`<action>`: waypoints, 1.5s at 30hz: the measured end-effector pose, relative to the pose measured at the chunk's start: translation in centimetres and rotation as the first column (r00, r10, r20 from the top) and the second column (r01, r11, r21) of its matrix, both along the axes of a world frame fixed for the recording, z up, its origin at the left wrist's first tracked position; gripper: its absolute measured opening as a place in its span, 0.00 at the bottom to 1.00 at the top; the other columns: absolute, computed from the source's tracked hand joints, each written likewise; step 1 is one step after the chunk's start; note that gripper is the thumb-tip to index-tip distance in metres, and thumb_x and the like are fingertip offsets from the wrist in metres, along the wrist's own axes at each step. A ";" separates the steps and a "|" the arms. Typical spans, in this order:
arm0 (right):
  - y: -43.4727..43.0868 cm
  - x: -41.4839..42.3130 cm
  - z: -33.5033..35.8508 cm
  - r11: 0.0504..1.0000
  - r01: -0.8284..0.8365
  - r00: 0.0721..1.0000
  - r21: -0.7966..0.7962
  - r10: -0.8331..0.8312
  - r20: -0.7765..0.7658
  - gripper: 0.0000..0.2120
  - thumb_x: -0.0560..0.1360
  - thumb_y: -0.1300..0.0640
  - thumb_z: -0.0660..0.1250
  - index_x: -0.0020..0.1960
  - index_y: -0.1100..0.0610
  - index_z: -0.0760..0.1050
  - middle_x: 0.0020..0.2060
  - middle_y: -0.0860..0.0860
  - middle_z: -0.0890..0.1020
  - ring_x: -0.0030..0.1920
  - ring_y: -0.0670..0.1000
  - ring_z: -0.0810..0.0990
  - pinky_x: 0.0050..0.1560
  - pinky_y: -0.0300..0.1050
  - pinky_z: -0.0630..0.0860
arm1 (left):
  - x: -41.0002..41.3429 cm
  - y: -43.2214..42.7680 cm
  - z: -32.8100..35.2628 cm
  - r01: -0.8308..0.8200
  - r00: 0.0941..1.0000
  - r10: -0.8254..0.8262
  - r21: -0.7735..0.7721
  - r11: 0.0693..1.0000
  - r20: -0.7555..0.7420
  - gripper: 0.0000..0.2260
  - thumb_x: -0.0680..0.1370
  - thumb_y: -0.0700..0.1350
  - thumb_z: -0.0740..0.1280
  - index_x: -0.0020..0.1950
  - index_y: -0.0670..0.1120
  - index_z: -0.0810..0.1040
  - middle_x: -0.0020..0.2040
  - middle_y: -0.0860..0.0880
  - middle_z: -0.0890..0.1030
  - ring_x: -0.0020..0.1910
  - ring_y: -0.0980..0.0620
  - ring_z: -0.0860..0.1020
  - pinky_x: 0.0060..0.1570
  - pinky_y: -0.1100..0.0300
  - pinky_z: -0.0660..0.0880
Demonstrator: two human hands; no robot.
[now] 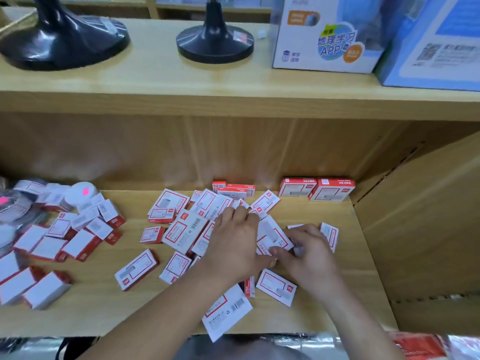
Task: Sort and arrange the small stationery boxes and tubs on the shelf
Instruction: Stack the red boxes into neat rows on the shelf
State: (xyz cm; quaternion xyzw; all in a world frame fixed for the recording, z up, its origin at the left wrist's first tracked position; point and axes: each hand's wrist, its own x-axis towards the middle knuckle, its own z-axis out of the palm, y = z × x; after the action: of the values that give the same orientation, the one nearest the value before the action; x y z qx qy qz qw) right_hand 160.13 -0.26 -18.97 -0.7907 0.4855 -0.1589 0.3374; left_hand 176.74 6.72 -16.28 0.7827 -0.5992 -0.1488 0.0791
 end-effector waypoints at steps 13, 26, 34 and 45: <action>-0.4 -0.1 6.9 0.996 -0.057 0.918 0.074 0.023 0.397 0.22 0.69 0.70 0.77 0.55 0.50 0.77 0.40 0.40 0.84 0.39 0.39 0.79 0.42 0.27 0.71 | 1.9 -0.8 2.4 0.220 0.934 -0.318 -0.439 0.871 -0.164 0.16 0.76 0.49 0.74 0.64 0.55 0.80 0.50 0.58 0.81 0.50 0.55 0.75 0.51 0.54 0.74; -2.8 -4.8 6.5 0.919 0.113 0.776 0.378 -0.320 0.544 0.12 0.76 0.67 0.71 0.58 0.59 0.80 0.47 0.52 0.88 0.46 0.52 0.87 0.41 0.43 0.82 | -2.6 -4.0 2.9 -0.302 0.369 0.033 -0.086 0.949 -0.929 0.15 0.77 0.36 0.74 0.61 0.46 0.76 0.52 0.48 0.87 0.50 0.48 0.85 0.54 0.54 0.82; -7.8 -5.2 5.8 0.905 0.225 0.969 -0.361 -0.247 -0.016 0.22 0.72 0.69 0.66 0.63 0.55 0.79 0.53 0.54 0.85 0.53 0.57 0.83 0.54 0.45 0.76 | -2.7 -6.2 0.0 0.018 0.937 -0.035 -0.052 0.998 -0.346 0.28 0.73 0.55 0.75 0.71 0.49 0.75 0.65 0.49 0.78 0.62 0.50 0.77 0.60 0.56 0.75; -9.9 -3.9 0.7 0.892 0.449 0.870 0.060 -0.451 0.200 0.30 0.77 0.62 0.71 0.76 0.53 0.66 0.59 0.51 0.81 0.58 0.50 0.81 0.60 0.44 0.75 | -2.9 -6.1 -2.4 0.119 0.964 -0.126 -0.045 0.992 -0.236 0.27 0.73 0.60 0.74 0.69 0.53 0.76 0.64 0.51 0.75 0.65 0.50 0.73 0.62 0.53 0.74</action>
State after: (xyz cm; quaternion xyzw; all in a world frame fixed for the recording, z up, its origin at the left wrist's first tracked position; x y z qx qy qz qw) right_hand 156.25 -10.13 -18.23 -0.6330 0.6189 -0.3122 0.3447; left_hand 173.89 0.66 -18.67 0.7193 -0.6348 -0.2370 0.1531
